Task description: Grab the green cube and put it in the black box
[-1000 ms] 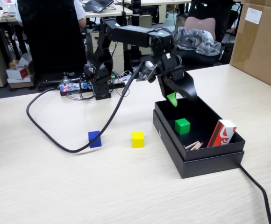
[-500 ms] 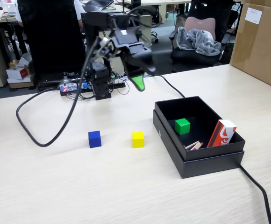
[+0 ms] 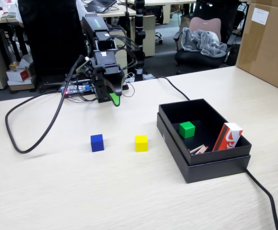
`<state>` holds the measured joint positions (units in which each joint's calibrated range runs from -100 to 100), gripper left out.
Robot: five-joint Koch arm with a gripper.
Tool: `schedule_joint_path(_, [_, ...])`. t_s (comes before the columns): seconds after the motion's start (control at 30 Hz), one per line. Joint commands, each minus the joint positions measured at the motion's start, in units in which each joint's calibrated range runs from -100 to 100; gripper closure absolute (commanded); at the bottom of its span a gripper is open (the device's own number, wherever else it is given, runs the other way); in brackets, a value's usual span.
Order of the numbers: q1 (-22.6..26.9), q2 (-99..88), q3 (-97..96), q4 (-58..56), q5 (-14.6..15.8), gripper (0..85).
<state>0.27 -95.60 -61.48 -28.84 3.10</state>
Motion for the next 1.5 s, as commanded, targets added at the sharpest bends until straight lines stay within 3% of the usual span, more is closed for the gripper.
schedule_joint_path(0.0, [-1.17,-3.48,-2.44,7.98,0.05,35.6])
schedule_joint_path(0.43, [-2.30,-3.71,-25.92,23.01,-2.98,33.4])
schedule_joint_path(0.53, [-2.49,-3.60,-33.90,32.08,-4.79,33.7])
schedule_joint_path(1.47, [-2.88,-3.25,-35.62,31.48,-4.79,35.2])
